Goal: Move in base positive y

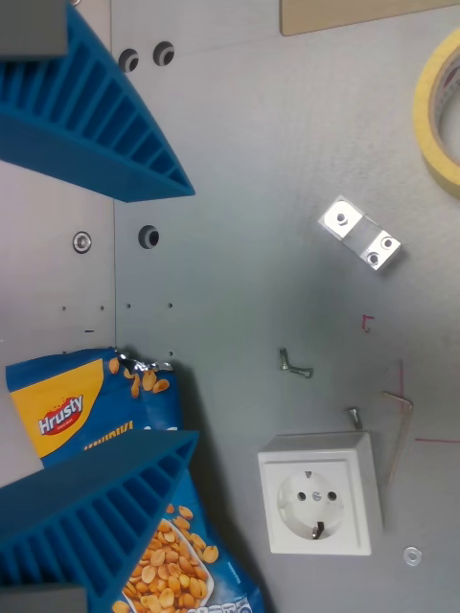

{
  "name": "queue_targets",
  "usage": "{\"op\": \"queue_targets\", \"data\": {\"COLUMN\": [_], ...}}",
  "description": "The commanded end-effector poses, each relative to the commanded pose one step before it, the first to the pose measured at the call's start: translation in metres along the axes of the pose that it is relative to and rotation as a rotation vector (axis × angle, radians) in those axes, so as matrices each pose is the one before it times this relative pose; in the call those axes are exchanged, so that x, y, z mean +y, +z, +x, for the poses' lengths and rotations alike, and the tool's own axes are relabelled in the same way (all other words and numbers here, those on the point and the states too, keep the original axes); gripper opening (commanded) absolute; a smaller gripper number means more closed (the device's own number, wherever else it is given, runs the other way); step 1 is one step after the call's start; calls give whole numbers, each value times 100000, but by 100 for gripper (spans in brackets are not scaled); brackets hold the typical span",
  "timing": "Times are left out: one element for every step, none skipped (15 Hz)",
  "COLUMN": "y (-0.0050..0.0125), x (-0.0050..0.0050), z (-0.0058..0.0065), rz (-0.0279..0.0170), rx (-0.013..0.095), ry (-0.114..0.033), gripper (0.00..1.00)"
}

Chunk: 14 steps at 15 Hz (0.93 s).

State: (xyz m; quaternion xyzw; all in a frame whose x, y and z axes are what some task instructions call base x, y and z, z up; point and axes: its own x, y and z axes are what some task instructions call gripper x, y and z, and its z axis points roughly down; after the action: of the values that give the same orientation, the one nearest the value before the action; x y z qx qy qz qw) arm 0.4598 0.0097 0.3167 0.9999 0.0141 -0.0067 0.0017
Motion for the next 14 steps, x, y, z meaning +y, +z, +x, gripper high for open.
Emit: {"op": "queue_targets", "data": {"y": [-312, -3, -2, 0, 2, 3, 3, 2, 2, 2, 1, 1, 1, 2], "x": [-495, -500, -500, -500, -500, -500, -500, -500, -500, -500, -500, -500, -500, -500], "z": [20, 28, 29, 32, 34, 35, 38, 38, 40, 41, 42, 43, 44, 45], "rz": [22, 0, 0, 0, 0, 0, 0, 0, 0, 0, 0, 0, 0, 0], "rx": [688, 0, 0, 0, 0, 0, 0, 0, 0, 0, 0, 0, 0, 0], "ry": [12, 0, 0, 0, 0, 0, 0, 0, 0, 0, 0, 0, 0, 0], "gripper": [100, 100, 100, 100, 100, 100, 100, 100, 100, 100, 100, 100, 100, 100]}}
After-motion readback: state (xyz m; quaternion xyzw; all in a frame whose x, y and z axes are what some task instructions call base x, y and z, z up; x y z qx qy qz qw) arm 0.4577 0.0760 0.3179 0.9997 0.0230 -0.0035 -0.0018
